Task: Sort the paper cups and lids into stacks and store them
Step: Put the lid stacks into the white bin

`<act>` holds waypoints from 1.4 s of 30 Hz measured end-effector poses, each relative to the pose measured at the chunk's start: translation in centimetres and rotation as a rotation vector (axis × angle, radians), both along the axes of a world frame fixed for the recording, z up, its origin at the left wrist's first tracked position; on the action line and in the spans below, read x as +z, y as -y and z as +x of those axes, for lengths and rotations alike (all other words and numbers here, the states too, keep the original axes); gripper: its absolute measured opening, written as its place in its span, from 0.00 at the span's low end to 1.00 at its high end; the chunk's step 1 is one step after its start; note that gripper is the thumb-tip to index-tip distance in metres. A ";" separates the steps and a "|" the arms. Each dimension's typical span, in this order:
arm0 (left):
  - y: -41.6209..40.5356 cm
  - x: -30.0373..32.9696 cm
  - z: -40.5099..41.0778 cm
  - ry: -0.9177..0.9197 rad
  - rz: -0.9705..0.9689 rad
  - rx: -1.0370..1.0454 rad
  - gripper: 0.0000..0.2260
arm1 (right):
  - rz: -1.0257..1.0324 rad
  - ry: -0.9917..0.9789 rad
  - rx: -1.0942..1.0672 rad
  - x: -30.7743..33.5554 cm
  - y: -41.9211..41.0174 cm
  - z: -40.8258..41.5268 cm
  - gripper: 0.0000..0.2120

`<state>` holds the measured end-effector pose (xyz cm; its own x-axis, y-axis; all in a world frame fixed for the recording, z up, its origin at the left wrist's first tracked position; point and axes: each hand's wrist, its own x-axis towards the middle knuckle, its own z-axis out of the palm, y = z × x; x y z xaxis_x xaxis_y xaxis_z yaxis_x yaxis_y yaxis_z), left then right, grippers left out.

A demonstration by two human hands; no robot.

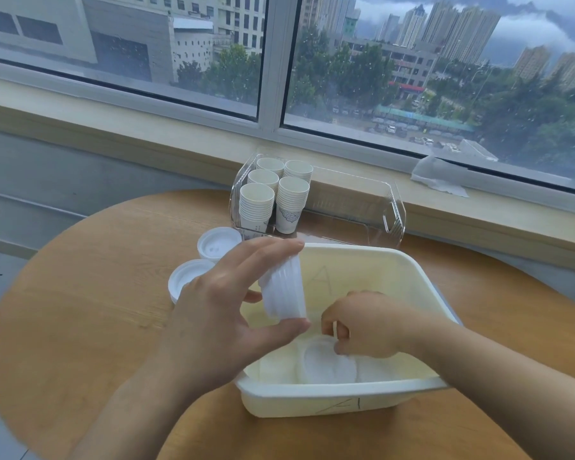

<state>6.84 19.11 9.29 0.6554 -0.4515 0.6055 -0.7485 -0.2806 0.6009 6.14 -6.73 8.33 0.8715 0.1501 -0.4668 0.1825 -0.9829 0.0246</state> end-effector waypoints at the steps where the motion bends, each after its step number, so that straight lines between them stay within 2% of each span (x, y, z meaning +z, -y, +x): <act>1: 0.0 -0.1 0.0 0.002 0.005 0.005 0.34 | 0.016 0.047 -0.034 0.0 0.3 0.1 0.12; 5: -0.1 -0.2 0.0 0.001 0.015 0.011 0.34 | 0.050 0.196 -0.144 0.3 1.1 0.6 0.15; 11: -0.2 0.0 -0.1 0.015 0.042 0.018 0.34 | 0.071 0.169 -0.012 0.2 0.5 -0.1 0.43; 13: -0.2 -0.1 -0.1 0.017 0.045 0.019 0.34 | 0.077 0.147 0.078 0.0 0.0 -0.2 0.49; 17: -0.2 -0.1 -0.1 0.017 0.058 0.024 0.34 | 0.021 0.132 0.182 0.0 -0.7 -0.1 0.47; 25: -0.2 0.0 0.0 0.002 0.073 0.024 0.34 | -0.001 0.194 0.128 1.0 0.0 -0.9 0.43; 28: -0.3 0.1 0.0 -0.004 0.080 0.022 0.33 | 0.098 0.256 0.042 2.3 0.7 -2.0 0.42; 30: -0.2 0.2 0.0 -0.005 0.088 0.022 0.33 | 0.244 0.294 -0.012 3.1 1.5 -3.0 0.40; 36: 0.2 1.0 -0.4 -0.036 0.071 -0.003 0.35 | 1.014 0.361 -0.176 5.0 1.6 -5.9 0.35; 39: 0.8 1.5 -1.0 -0.045 0.062 -0.038 0.34 | 1.162 0.361 -0.137 5.9 0.8 -6.5 0.36; 42: 1.2 1.9 -1.6 -0.049 0.048 -0.068 0.34 | 1.156 0.367 -0.110 6.2 0.2 -6.8 0.36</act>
<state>5.23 17.93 11.16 0.6508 -0.5237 0.5497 -0.7365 -0.2596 0.6246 -0.62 -6.95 14.49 0.9580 0.2306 0.1704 0.2629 -0.4689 -0.8432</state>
